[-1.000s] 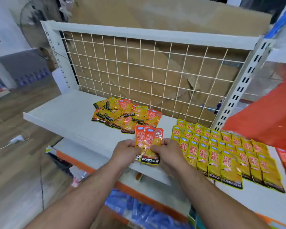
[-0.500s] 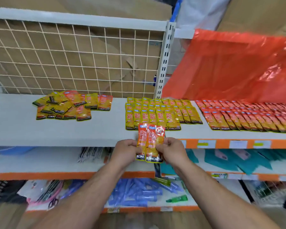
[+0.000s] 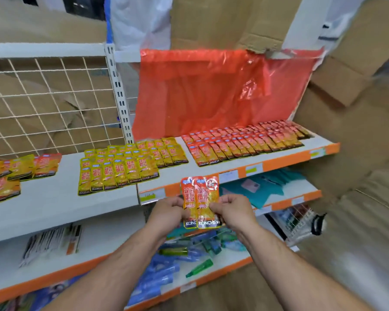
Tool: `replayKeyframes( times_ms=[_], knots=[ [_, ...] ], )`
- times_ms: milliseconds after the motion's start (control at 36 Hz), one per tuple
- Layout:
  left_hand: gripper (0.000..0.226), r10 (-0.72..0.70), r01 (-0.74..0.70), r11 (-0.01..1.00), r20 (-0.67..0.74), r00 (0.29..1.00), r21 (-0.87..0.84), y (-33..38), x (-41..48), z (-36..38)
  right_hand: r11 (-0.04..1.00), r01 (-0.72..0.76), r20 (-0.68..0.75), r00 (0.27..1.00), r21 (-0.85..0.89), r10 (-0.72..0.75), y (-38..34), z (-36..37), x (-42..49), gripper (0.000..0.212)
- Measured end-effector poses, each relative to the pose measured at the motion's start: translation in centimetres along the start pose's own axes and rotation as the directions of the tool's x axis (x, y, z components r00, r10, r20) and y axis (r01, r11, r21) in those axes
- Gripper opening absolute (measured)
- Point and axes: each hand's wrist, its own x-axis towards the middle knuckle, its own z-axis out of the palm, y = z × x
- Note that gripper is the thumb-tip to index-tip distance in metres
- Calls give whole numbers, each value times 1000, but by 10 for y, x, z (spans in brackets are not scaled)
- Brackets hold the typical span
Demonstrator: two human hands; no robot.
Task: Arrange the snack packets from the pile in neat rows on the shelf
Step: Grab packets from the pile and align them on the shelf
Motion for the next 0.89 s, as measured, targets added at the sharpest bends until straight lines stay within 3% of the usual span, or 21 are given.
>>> replayKeyframes(
  times_ms=[306, 389, 500, 639, 806, 889],
  knots=[
    [34, 31, -32, 999, 71, 997, 16, 59, 21, 160, 998, -14, -85, 996, -65, 9, 25, -165, 54, 30],
    [30, 17, -19, 1000, 92, 996, 24, 71, 30, 194, 997, -28, -73, 997, -69, 23, 31, -202, 68, 30],
    [20, 8, -10, 1000, 95, 995, 18, 90, 50, 228, 998, -19, -75, 997, -53, 15, 34, -235, 93, 33],
    [42, 4, -9, 999, 100, 995, 45, 112, 92, 266, 996, -16, -108, 994, -92, 6, 34, -268, 137, 33],
    [29, 26, -35, 998, 173, 985, 47, 153, 162, 314, 998, -40, -195, 980, -47, 30, 24, -316, 205, 30],
    [37, 52, -59, 998, 208, 977, 28, 173, 193, 341, 999, -46, -256, 966, -23, 39, 20, -339, 236, 31]
  ],
)
